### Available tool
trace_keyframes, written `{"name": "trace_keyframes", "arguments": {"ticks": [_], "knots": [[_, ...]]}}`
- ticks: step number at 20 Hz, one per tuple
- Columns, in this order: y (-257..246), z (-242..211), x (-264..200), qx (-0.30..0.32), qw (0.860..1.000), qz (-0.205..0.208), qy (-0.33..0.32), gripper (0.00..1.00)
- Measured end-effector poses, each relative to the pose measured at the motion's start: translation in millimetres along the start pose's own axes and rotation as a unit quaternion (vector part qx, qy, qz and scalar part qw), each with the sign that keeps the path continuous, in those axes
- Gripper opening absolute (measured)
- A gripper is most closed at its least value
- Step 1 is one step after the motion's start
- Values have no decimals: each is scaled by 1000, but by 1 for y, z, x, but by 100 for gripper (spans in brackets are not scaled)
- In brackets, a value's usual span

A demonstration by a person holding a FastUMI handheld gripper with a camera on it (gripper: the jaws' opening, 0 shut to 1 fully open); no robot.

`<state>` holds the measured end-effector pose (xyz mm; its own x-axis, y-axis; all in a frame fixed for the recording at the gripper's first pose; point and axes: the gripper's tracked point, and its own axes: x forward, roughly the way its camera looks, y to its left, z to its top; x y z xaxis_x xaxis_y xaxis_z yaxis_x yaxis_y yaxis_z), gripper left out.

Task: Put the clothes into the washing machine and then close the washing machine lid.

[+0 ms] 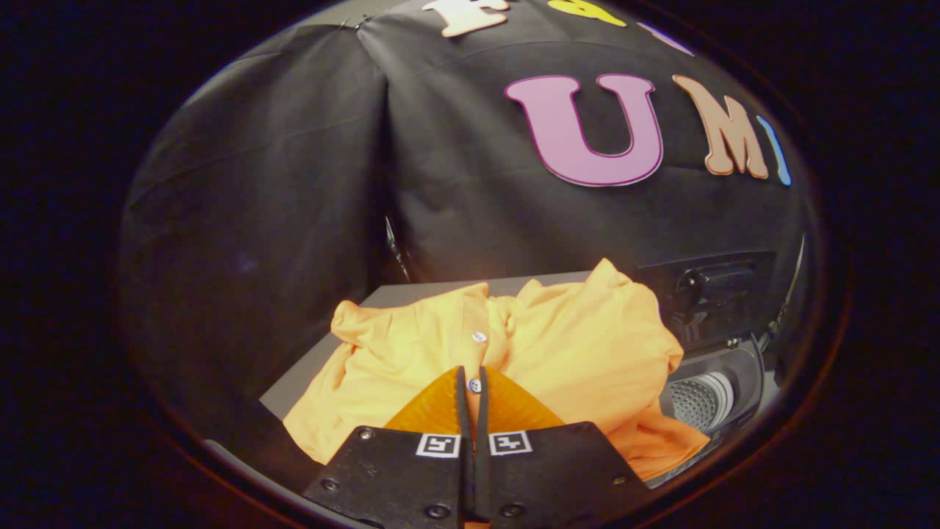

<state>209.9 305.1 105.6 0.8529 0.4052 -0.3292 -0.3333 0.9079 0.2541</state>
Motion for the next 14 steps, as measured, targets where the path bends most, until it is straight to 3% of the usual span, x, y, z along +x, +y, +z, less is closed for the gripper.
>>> {"name": "trace_keyframes", "arguments": {"ticks": [3,14], "knots": [[-6,24,-16,14,999,18,-29,0],[-29,85,-45,19,996,20,-83,0]]}}
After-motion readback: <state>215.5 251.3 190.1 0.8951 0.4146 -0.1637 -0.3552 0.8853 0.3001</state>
